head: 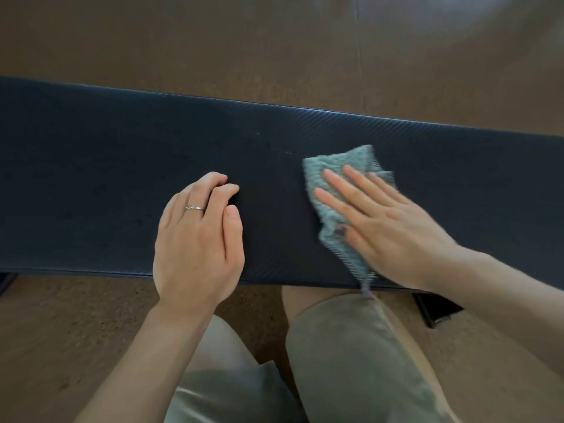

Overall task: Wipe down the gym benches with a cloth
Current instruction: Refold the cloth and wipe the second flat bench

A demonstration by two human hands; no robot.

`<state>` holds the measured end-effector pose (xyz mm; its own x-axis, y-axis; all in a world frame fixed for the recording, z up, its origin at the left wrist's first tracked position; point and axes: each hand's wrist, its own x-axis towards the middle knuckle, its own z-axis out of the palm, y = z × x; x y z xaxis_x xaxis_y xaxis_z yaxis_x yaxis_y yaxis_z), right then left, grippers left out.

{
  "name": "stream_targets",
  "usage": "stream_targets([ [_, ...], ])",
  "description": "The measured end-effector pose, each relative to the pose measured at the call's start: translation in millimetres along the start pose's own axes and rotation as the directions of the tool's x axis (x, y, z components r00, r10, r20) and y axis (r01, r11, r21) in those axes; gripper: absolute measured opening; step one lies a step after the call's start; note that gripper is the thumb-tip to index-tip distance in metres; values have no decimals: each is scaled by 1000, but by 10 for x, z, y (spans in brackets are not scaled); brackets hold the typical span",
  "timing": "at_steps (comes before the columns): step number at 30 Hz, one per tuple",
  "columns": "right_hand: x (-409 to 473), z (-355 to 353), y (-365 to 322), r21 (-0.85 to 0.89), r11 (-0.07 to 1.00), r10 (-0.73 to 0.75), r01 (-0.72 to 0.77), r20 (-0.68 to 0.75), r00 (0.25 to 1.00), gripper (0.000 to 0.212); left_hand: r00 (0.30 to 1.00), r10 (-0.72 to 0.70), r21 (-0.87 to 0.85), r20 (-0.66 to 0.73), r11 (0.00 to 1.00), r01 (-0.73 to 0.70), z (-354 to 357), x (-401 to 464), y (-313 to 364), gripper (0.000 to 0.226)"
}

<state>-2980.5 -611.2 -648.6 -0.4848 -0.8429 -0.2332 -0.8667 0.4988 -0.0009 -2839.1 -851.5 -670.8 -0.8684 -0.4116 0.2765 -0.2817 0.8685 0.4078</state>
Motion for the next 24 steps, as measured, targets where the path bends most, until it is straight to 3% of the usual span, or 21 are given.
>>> stream_targets([
  [4,202,-16,23,41,997,59,-59,-4,998,59,1000,-21,0,-12,1000,21,20,28,12,42],
  [10,1233,-239,-183,96,995,-21,26,-57,998,59,999,-36,20,-16,999,37,1,35,43,41],
  [14,799,-140,294,42,993,-106,109,-50,993,59,997,-67,24,-24,997,68,-19,9,80,40],
  [18,258,-95,885,16,998,-63,63,32,997,59,991,-133,41,-13,990,134,-1,36,146,35],
  [24,1135,-189,526,51,988,-144,147,-54,988,61,980,-200,67,13,978,198,0,48,242,30],
])
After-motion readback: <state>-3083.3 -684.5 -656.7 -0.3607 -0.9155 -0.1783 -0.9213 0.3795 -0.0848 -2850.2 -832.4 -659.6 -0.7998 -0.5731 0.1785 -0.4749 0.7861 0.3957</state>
